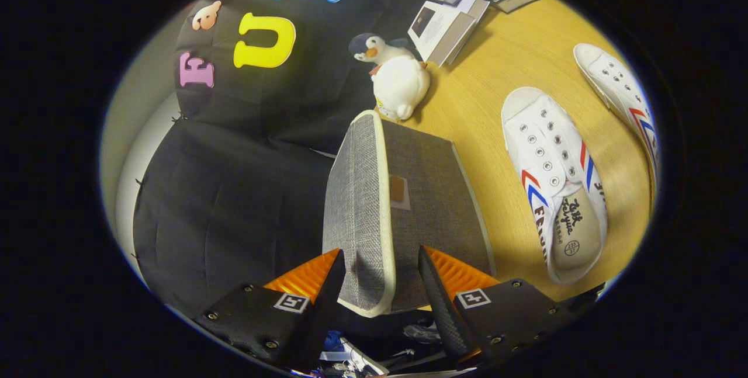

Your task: Open the storage box then place both shoes into the box .Put the left shoe in first, then the right shoe, with the right side of both shoes facing outward in a uniform manner.

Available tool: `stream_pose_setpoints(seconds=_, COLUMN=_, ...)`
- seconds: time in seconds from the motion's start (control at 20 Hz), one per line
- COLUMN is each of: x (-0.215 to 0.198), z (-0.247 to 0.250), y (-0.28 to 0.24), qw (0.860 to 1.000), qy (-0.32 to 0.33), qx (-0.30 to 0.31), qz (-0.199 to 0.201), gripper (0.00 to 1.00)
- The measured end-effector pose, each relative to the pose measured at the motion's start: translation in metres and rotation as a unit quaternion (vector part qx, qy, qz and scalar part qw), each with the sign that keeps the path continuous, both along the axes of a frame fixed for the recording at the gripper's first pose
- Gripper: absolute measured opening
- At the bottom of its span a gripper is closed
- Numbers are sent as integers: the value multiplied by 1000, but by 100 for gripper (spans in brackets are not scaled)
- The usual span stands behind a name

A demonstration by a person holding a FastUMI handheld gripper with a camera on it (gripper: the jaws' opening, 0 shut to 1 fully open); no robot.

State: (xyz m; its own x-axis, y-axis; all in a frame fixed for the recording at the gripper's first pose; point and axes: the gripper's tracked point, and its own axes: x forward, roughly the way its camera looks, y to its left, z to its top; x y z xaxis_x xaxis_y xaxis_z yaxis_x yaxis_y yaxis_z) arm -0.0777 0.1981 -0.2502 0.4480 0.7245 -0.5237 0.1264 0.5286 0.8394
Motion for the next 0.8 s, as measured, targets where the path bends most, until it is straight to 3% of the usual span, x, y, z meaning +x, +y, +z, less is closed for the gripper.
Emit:
stream_pose_setpoints(seconds=0.1, x=0, z=-1, y=0, qw=1000, qy=-2, qx=-7, qz=4, gripper=76)
stream_pose_setpoints(seconds=0.15, x=5, z=-1, y=-9, qw=1000, qy=-2, qx=-8, qz=-13, gripper=76)
stream_pose_setpoints(seconds=0.2, x=11, z=-3, y=-3, qw=1000, qy=8, qx=2, qz=-22, gripper=39)
stream_pose_setpoints(seconds=0.45, x=3, z=3, y=-3, qw=1000, qy=2, qx=1, qz=1, gripper=38)
stream_pose_setpoints(seconds=0.5, x=17, z=0, y=12, qw=1000, qy=-14, qx=4, qz=7, gripper=33)
stream_pose_setpoints(seconds=0.55, x=11, z=2, y=-1, qw=1000, qy=-7, qx=0, qz=-23, gripper=18)
stream_pose_setpoints(seconds=0.6, x=13, z=13, y=-9, qw=1000, qy=-2, qx=4, qz=-25, gripper=3)
stream_pose_setpoints(seconds=0.8, x=9, z=22, y=-5, qw=1000, qy=-6, qx=-3, qz=-8, gripper=3)
